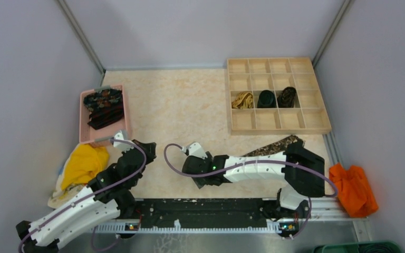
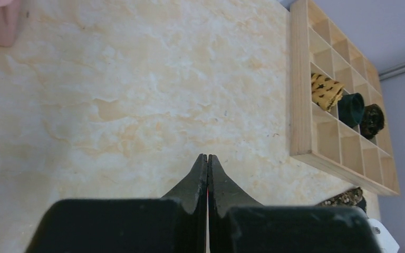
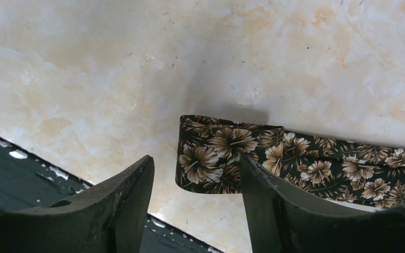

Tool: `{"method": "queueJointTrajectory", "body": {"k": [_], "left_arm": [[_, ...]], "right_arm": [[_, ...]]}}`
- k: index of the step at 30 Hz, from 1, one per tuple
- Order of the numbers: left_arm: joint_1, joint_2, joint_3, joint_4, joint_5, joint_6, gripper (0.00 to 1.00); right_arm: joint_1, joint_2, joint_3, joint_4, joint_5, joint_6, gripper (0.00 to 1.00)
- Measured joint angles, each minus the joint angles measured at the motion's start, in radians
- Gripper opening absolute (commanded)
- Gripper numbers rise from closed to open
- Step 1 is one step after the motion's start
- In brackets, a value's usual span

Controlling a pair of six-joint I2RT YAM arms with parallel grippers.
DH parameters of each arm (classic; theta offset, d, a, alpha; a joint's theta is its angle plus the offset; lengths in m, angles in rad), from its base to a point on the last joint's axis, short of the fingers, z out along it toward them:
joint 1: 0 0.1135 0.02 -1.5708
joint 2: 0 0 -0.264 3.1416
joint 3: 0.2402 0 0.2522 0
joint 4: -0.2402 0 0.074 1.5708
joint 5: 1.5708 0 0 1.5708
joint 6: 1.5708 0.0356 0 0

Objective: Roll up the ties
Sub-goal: Roll the tie at the center of the board.

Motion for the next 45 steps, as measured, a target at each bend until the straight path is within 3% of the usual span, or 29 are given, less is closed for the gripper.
{"method": "queueJointTrajectory", "body": {"k": [10,16,30,36,45], "left_arm": [[0.0,-0.002,0.0,-0.063,-0.015,0.021,0.0],[0.0,0.006,-0.001,-0.057,-0.015,0.038,0.0],[0.0,0.044,-0.004,-0.011,-0.014,0.077,0.0],[0.0,0.047,-0.004,0.024,-0.014,0.106,0.0],[0.0,0.109,-0.004,0.106,-0.013,0.162,0.0]], "right_arm": [[0.0,0.075,0.02,-0.043,0.059,-0.004,0.62],[0.0,0.075,-0.021,-0.061,0.074,0.038,0.43],[-0.013,0.059,-0.046,-0.016,0.089,0.086,0.25],[-0.098,-0.062,-0.172,0.189,-0.086,0.062,0.25],[-0.237,-0.116,-0.327,0.568,-0.51,0.102,0.24]]}}
